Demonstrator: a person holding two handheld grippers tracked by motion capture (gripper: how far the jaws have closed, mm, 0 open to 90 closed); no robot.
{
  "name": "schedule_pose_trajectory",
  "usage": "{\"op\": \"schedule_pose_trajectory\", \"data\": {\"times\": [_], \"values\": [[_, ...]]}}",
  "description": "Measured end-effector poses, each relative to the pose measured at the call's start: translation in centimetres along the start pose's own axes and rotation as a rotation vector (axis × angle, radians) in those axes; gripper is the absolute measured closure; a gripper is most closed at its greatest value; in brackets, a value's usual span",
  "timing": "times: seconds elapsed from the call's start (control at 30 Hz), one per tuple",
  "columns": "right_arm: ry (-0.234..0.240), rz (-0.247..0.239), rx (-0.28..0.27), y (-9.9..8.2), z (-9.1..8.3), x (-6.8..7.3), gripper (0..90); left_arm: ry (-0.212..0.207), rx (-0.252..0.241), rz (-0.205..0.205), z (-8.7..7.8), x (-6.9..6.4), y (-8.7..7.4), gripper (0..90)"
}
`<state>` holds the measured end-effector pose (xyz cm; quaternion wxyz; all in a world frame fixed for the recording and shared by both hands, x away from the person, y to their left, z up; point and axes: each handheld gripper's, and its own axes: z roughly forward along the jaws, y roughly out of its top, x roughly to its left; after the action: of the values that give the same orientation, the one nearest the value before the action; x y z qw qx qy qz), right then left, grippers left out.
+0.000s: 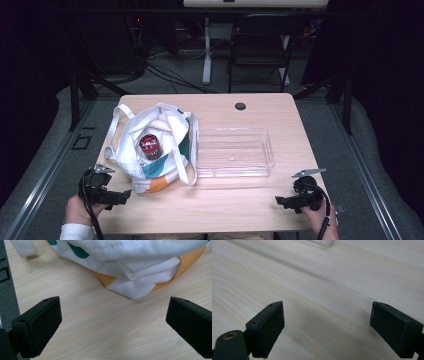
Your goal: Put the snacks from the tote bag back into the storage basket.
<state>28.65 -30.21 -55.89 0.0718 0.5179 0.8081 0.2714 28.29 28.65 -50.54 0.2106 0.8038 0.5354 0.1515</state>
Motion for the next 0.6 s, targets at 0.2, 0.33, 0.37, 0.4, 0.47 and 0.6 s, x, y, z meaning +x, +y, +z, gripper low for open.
{"op": "schedule_pose_trajectory", "data": {"times": [0.2,0.33,0.37,0.4,0.47,0.6], "values": [[-0.001,0.0,0.0,0.0,0.0,0.0,11.7,0.007,-0.018,0.005,-0.4,-0.1,0.3,0.6],[-0.001,0.0,0.001,0.0,0.0,0.0,11.7,0.007,-0.019,0.008,-0.6,-0.1,0.4,0.6],[-0.001,0.0,0.001,0.0,0.0,0.0,11.7,0.012,-0.023,0.008,-0.6,-0.1,0.4,0.6],[-0.001,0.0,0.001,0.0,0.0,0.0,11.7,0.012,-0.027,0.008,-0.7,-0.1,0.5,0.6],[-0.001,0.001,0.001,0.0,0.0,0.0,11.7,0.01,-0.033,0.009,-0.9,-0.1,0.6,0.5],[-0.002,0.001,0.001,0.0,0.0,0.0,11.7,0.009,-0.043,0.01,-1.1,-0.3,0.8,0.5]]}}
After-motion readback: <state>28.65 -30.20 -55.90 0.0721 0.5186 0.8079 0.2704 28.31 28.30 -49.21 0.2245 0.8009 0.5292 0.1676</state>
